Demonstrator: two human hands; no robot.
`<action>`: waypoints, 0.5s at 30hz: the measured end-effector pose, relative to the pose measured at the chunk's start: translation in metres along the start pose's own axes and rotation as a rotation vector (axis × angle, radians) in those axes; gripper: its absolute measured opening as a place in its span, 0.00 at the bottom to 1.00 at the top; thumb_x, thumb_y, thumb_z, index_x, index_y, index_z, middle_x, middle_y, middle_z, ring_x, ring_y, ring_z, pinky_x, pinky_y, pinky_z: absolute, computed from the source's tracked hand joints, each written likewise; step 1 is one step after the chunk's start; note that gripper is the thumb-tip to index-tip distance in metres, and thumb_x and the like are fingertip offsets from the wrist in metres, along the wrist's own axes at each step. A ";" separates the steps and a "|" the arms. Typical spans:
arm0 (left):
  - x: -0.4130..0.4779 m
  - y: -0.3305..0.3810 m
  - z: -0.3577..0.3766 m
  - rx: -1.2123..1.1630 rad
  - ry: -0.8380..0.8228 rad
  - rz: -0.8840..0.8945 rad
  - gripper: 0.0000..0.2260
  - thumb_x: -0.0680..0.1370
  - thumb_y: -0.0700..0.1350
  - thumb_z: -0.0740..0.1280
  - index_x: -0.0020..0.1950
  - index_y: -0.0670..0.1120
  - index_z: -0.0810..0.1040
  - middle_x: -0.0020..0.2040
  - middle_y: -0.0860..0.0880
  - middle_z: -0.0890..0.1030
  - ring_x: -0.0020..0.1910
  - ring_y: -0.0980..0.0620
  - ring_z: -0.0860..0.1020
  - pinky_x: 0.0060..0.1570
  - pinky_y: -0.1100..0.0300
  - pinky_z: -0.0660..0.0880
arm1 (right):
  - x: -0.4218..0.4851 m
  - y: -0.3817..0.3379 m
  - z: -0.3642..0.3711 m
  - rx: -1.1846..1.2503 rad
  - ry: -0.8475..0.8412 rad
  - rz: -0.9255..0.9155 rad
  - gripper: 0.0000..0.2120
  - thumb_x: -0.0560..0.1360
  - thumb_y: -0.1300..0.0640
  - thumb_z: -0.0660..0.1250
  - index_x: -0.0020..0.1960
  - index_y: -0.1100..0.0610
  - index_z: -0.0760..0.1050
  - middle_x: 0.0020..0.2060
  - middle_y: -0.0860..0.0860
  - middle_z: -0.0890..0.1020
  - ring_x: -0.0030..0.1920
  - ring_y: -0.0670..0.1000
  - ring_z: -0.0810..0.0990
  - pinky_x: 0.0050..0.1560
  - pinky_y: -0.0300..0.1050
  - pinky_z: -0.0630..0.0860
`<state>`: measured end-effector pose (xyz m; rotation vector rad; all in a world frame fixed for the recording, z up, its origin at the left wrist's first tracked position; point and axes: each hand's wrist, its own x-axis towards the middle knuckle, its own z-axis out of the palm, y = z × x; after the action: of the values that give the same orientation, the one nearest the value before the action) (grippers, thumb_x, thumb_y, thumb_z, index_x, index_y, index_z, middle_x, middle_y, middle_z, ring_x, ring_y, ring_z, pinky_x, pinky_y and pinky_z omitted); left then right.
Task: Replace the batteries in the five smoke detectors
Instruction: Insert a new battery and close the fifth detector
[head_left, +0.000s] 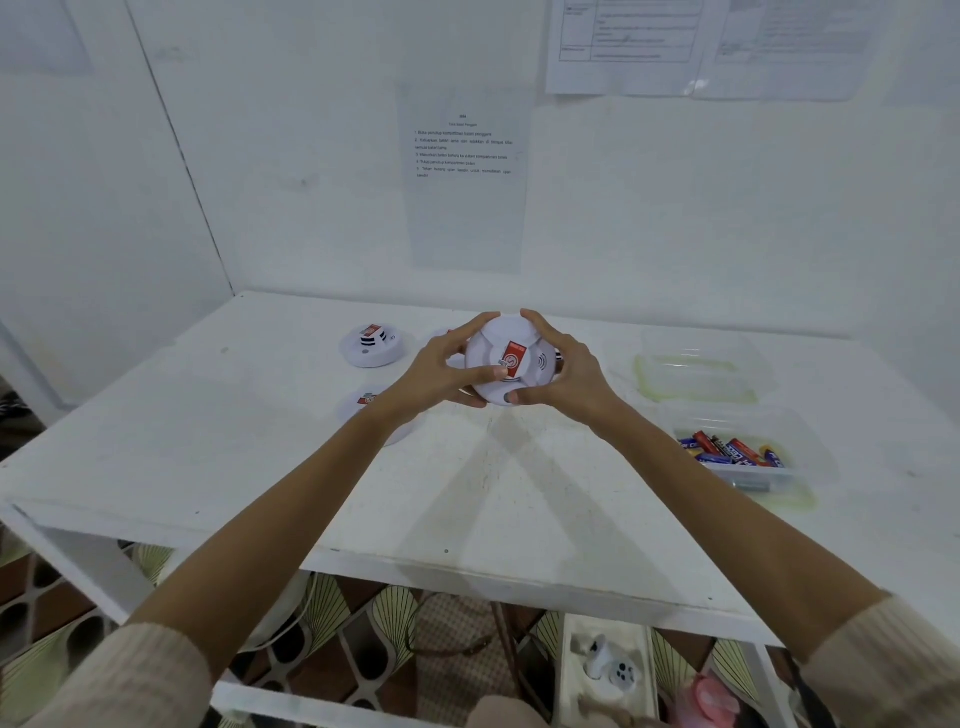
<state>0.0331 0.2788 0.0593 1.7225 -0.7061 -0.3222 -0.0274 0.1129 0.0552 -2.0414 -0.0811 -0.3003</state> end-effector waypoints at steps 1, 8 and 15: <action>0.001 0.002 0.001 0.064 0.036 0.036 0.21 0.72 0.42 0.72 0.62 0.54 0.71 0.59 0.48 0.75 0.54 0.53 0.78 0.43 0.71 0.77 | -0.001 -0.001 0.000 0.010 0.032 -0.006 0.45 0.62 0.58 0.79 0.70 0.72 0.58 0.64 0.70 0.69 0.63 0.58 0.70 0.49 0.25 0.69; -0.009 0.012 -0.004 0.013 -0.031 0.080 0.23 0.74 0.40 0.70 0.65 0.54 0.69 0.56 0.53 0.78 0.52 0.57 0.78 0.38 0.61 0.80 | -0.017 -0.005 -0.011 -0.174 -0.067 -0.077 0.50 0.61 0.62 0.79 0.74 0.55 0.53 0.66 0.49 0.65 0.68 0.52 0.64 0.66 0.50 0.69; -0.009 0.010 -0.013 0.100 -0.181 0.135 0.39 0.68 0.33 0.74 0.71 0.55 0.58 0.68 0.51 0.70 0.63 0.54 0.72 0.49 0.66 0.76 | -0.020 -0.001 -0.019 -0.125 0.042 -0.124 0.49 0.58 0.62 0.80 0.72 0.51 0.60 0.64 0.47 0.68 0.59 0.41 0.70 0.52 0.27 0.71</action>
<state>0.0307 0.2936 0.0710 1.7444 -0.9803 -0.3566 -0.0503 0.0979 0.0595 -2.1570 -0.1670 -0.4348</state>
